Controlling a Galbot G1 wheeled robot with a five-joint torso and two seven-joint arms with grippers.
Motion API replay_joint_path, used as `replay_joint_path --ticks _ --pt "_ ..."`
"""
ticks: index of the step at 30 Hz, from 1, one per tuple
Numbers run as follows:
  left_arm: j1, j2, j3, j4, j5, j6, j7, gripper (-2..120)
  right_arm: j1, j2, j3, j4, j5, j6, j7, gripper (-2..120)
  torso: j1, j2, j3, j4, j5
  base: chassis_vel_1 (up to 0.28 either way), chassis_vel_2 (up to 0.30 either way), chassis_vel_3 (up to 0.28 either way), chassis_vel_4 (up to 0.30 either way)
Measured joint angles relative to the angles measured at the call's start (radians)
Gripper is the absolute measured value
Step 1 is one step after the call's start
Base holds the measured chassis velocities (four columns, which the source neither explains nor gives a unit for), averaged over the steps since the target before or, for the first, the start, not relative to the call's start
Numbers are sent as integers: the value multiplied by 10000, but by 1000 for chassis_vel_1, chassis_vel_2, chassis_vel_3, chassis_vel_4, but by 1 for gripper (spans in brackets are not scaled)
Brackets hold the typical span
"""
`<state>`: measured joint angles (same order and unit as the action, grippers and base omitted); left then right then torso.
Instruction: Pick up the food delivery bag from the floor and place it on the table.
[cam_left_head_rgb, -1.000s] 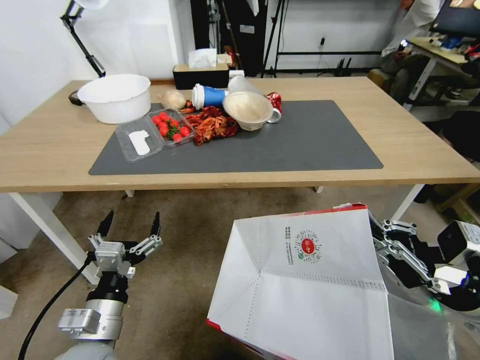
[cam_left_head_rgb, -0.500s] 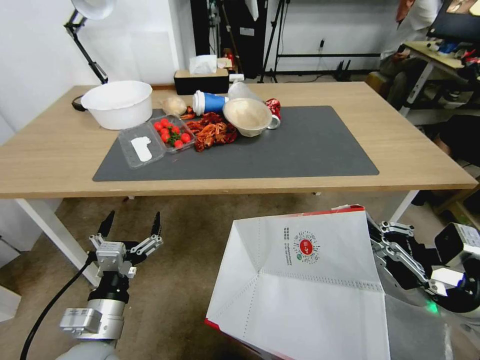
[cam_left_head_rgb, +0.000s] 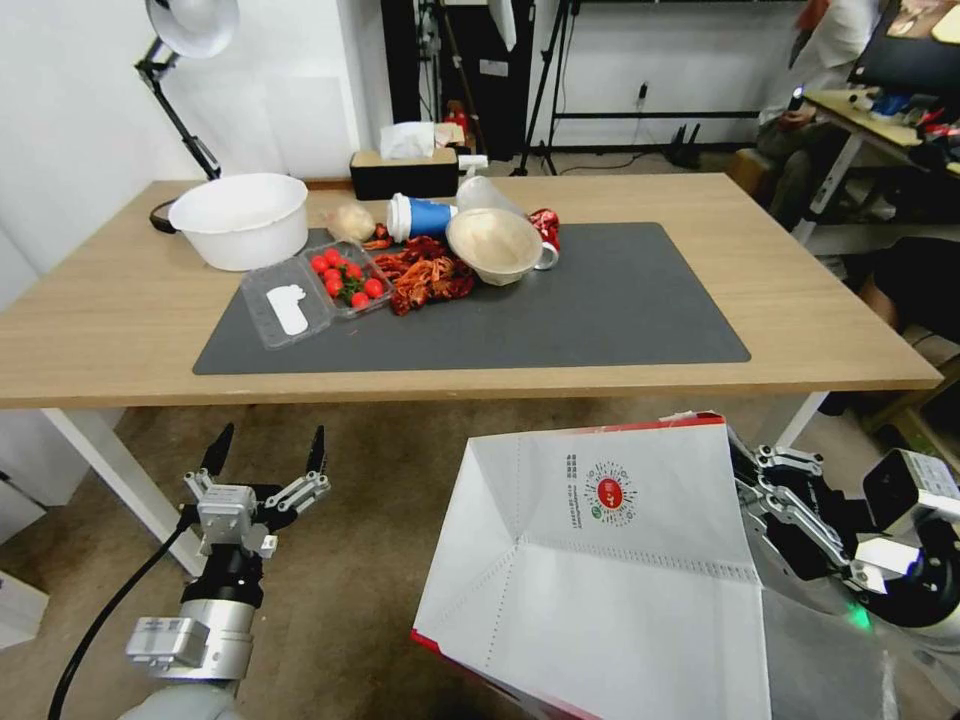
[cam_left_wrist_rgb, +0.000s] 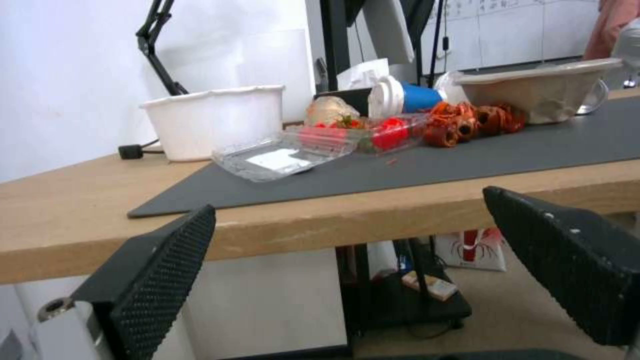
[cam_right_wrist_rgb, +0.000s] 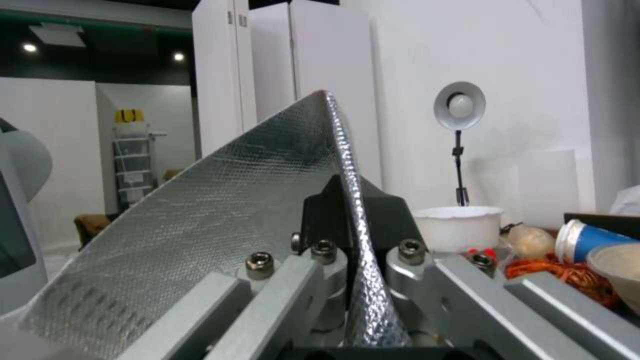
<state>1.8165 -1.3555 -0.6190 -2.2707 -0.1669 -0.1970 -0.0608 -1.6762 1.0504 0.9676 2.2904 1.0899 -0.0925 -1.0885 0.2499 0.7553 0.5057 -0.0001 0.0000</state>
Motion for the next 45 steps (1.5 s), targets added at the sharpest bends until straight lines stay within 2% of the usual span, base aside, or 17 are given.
replay_joint_path --ticks 24,30,31,33,45 --pt "30 5 33 -85 38 -30 29 100 -11 120 -76 -31 -111 23 46 0 458 1071 612 0 0 0 0 0 0" --pt "29 7 31 -84 31 -55 21 100 -6 127 -73 -28 -108 26 50 0 494 1162 671 0 0 0 0 0 0" --pt "27 24 40 -64 -175 -219 52 100 -11 141 -52 -30 -104 41 54 0 564 1341 774 0 0 0 0 0 0" --pt "31 35 55 -124 -285 -172 134 100 -14 152 -50 -36 -103 51 70 0 597 1423 827 0 1 0 0 0 0" --pt "24 22 84 -145 -93 -199 132 100 -73 157 -70 229 -65 104 279 0 596 1417 825 -1 0 0 0 0 0"
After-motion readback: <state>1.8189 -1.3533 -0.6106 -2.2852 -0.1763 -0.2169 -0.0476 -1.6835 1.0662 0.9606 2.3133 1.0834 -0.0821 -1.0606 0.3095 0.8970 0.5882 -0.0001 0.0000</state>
